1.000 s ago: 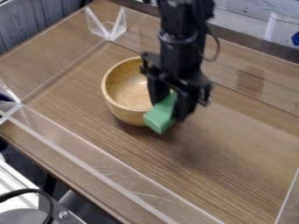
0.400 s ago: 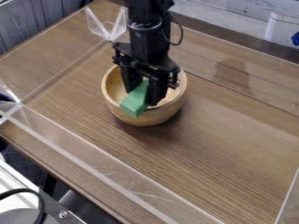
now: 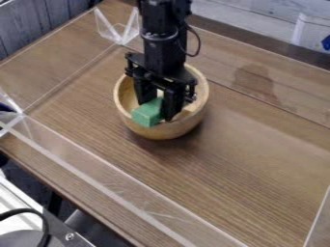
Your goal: Put the green block in the brown bowl
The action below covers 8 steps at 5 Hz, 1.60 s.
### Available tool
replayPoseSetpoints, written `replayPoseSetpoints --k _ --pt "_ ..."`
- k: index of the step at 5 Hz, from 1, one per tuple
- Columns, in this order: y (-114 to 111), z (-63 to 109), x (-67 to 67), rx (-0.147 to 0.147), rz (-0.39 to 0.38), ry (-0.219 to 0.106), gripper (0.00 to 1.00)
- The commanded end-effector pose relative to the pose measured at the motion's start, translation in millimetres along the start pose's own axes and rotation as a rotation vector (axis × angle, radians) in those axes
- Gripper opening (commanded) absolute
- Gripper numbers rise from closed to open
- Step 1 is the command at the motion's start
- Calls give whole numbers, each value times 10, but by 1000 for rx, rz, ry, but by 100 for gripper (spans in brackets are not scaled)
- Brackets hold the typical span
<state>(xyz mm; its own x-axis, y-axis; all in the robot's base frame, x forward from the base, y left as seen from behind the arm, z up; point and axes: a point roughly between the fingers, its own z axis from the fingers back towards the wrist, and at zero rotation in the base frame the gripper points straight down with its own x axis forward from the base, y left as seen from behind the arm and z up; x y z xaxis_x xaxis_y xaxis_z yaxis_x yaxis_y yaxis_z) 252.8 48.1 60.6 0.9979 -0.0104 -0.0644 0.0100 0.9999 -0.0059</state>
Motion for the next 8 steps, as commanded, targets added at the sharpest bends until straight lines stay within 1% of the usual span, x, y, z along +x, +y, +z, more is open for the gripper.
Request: replayPoseSetpoints --k 1,2,8 --pt "55 28 67 13 9 -26 0" --pt "44 42 48 9 13 -21 100" --pt "18 -41 23 -14 32 7 100"
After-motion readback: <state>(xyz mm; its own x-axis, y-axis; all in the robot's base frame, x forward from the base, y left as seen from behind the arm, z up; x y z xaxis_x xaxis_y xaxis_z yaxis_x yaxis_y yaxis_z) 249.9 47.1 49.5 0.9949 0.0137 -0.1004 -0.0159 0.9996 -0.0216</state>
